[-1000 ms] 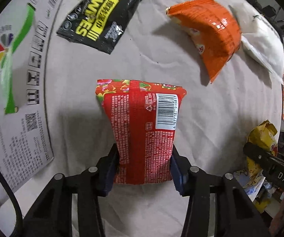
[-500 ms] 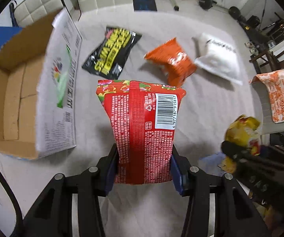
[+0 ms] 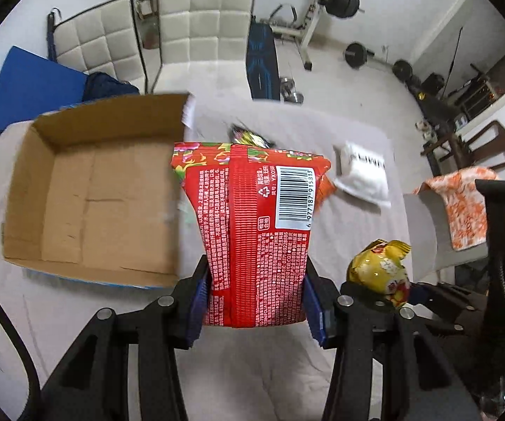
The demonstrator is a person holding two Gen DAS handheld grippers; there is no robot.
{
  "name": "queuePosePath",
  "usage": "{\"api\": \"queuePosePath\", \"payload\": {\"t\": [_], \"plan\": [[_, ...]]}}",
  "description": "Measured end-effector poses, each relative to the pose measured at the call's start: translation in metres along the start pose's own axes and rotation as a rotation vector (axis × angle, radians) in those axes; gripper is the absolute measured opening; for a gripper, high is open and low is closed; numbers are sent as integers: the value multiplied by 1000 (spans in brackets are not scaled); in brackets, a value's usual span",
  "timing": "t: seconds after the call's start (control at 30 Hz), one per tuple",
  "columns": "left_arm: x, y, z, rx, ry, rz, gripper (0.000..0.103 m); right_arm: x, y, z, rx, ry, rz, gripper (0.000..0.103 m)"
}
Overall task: Organize soft objects
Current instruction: 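Carry both packets over the cardboard box with both tools, then open both tools to drop the packets into the box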
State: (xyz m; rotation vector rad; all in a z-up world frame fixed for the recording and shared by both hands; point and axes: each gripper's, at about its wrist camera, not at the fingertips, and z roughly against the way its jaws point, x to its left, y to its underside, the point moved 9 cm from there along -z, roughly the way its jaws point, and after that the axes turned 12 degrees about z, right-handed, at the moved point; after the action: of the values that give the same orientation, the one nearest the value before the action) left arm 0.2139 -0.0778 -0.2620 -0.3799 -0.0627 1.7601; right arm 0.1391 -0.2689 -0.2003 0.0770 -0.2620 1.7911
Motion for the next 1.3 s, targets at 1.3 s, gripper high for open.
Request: {"api": "queuePosePath", "payload": {"t": [1.3], "plan": [[199,-170,-126,314,112,156,45,188,-206,-219,113,98,84,62]]}}
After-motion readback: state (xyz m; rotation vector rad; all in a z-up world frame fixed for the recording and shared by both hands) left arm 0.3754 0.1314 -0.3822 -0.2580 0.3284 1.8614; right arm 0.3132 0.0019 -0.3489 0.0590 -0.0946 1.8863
